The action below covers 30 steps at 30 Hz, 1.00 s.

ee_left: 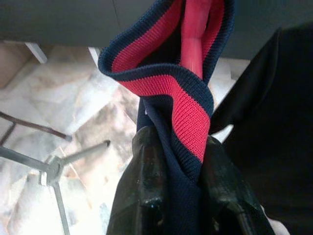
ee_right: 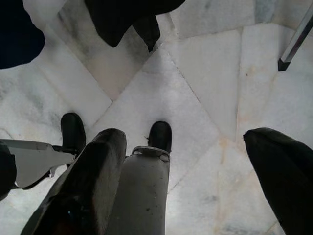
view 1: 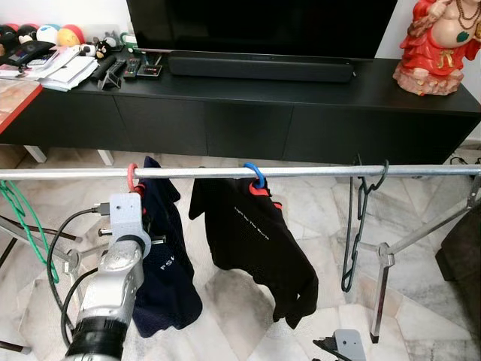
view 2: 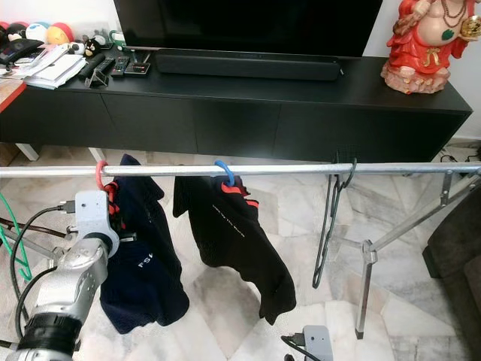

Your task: Hang hanger

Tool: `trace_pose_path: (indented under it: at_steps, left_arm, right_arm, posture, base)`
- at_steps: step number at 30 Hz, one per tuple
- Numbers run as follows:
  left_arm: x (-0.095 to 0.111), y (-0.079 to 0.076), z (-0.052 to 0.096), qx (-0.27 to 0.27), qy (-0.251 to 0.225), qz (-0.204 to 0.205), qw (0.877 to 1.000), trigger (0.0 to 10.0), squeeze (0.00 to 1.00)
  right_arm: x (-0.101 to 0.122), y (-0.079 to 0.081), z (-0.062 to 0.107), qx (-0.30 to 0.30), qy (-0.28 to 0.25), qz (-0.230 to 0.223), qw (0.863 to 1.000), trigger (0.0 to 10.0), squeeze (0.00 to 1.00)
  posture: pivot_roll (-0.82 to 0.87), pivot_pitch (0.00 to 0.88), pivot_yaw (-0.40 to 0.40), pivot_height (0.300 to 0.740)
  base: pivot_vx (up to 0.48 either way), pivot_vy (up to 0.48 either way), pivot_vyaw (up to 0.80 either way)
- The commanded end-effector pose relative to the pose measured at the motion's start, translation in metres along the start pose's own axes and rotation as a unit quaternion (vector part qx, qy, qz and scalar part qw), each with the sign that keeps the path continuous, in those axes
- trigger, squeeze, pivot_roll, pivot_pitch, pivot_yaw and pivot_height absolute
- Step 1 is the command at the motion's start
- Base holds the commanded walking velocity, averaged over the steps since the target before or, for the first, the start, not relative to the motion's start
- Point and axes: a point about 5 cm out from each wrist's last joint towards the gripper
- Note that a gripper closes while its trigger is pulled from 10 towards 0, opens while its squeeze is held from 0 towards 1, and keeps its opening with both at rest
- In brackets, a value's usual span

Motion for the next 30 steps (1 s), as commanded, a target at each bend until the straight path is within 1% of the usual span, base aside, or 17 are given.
trace_pose_path:
  at_steps: [1,2,5,8,9,10,13,16,18,19,20,21,24,26,28,29,30]
  left_arm:
    - [0.015,0.001,0.007,-0.011,-0.042,-0.009,0.999,0.0,0.0]
    - [0.015,0.001,0.007,-0.011,-0.042,-0.009,0.999,0.0,0.0]
    - [0.016,0.0,0.029,-0.031,-0.069,-0.013,0.997,0.0,0.0]
    - [0.018,0.002,0.042,-0.034,-0.091,-0.012,0.995,0.0,0.0]
    - [0.018,0.003,0.045,-0.035,-0.092,-0.015,0.995,0.0,0.0]
    - [0.011,0.006,0.054,-0.043,-0.085,-0.03,0.995,0.0,0.0]
    - [0.003,0.009,0.06,-0.051,-0.078,-0.044,0.995,0.0,0.0]
    - [-0.039,0.022,0.08,-0.069,-0.029,-0.096,0.993,0.0,0.0]
    - [-0.062,0.032,0.083,-0.053,0.006,-0.114,0.992,0.0,0.0]
    - [-0.062,0.032,0.083,-0.053,0.006,-0.114,0.992,0.0,0.0]
    - [-0.075,0.034,0.079,-0.047,0.027,-0.117,0.992,5.3,0.0]
    - [-0.088,0.034,0.075,-0.048,0.048,-0.11,0.992,10.0,0.0]
    - [-0.11,0.03,0.065,-0.056,0.087,-0.098,0.99,10.0,0.0]
    - [-0.131,0.034,0.053,-0.044,0.141,-0.113,0.983,10.0,0.0]
    - [-0.135,0.036,0.051,-0.04,0.151,-0.12,0.98,10.0,0.0]
    - [-0.142,0.038,0.049,-0.048,0.176,-0.084,0.98,10.0,0.0]
    - [-0.142,0.038,0.049,-0.048,0.176,-0.084,0.98,10.0,0.0]
  right_arm:
    - [-0.009,0.001,0.001,0.002,0.008,-0.013,1.0,10.0,0.0]
    - [-0.009,0.001,0.001,0.002,0.008,-0.013,1.0,10.0,0.0]
    - [-0.01,0.0,0.001,0.001,0.007,-0.019,1.0,10.0,0.0]
    - [-0.009,0.0,0.001,0.0,0.006,-0.019,1.0,10.0,0.0]
    - [-0.009,0.0,0.001,0.0,0.006,-0.019,1.0,10.0,0.0]
    - [-0.009,0.0,0.001,0.002,0.005,-0.017,1.0,10.0,0.0]
    - [-0.009,0.0,0.001,0.002,0.005,-0.017,1.0,10.0,0.0]
    - [-0.008,0.0,0.001,0.0,0.003,-0.019,1.0,10.0,0.0]
    - [-0.008,0.0,0.001,-0.001,0.002,-0.021,1.0,10.0,0.0]
    - [-0.008,0.0,0.001,-0.001,0.002,-0.021,1.0,10.0,0.0]
    - [-0.008,0.0,0.001,-0.002,0.002,-0.025,1.0,10.0,0.0]
    - [-0.008,-0.001,0.001,-0.005,0.002,-0.03,1.0,10.0,0.0]
    - [-0.008,0.0,0.001,-0.012,0.002,-0.039,0.999,10.0,0.0]
    - [-0.008,0.001,0.001,-0.018,0.0,-0.051,0.999,10.0,0.0]
    - [-0.008,0.001,0.001,-0.02,-0.001,-0.056,0.998,10.0,0.0]
    - [-0.008,0.002,0.001,-0.025,-0.001,-0.068,0.997,10.0,0.0]
    - [-0.008,0.002,0.001,-0.025,-0.001,-0.068,0.997,10.0,0.0]
  posture:
    - [0.01,0.182,-0.006,0.74]
    - [0.01,0.182,-0.006,0.74]
    - [0.02,0.185,-0.006,0.74]
    - [0.02,0.186,-0.009,0.74]
    - [0.02,0.186,-0.009,0.74]
    - [0.02,0.183,-0.01,0.74]
    - [0.02,0.182,-0.008,0.74]
    - [0.03,0.179,-0.006,0.74]
    - [0.03,0.176,-0.009,0.74]
    - [0.03,0.176,-0.009,0.74]
    - [0.03,0.173,-0.01,0.74]
    - [0.04,0.169,-0.012,0.74]
    - [0.04,0.16,-0.012,0.74]
    - [0.01,0.153,-0.005,0.74]
    - [0.01,0.153,-0.005,0.74]
    - [0.0,0.147,0.001,0.74]
    - [0.0,0.147,0.001,0.74]
  base:
    - [0.0,0.0,0.0]
    - [0.0,0.0,0.0]
    - [0.0,0.0,0.0]
    - [0.0,0.0,0.0]
    - [0.0,0.0,0.0]
    - [0.0,0.0,0.0]
    - [0.0,0.0,0.0]
    - [0.0,0.0,0.0]
    - [0.0,0.0,0.0]
    - [0.0,0.0,0.0]
    - [0.0,0.0,0.0]
    - [0.0,0.0,0.0]
    - [0.0,0.0,0.0]
    - [0.0,0.0,0.0]
    - [0.0,0.0,0.0]
    - [0.0,0.0,0.0]
    - [0.0,0.0,0.0]
Point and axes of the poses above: a point about 5 cm out from each wrist's last joint towards the gripper, its own z axis pointing back from the gripper into the wrist, its own x axis along the axis of the wrist's last joint, y = z × x, and after that the axes turned 6 degrees about z, right-handed
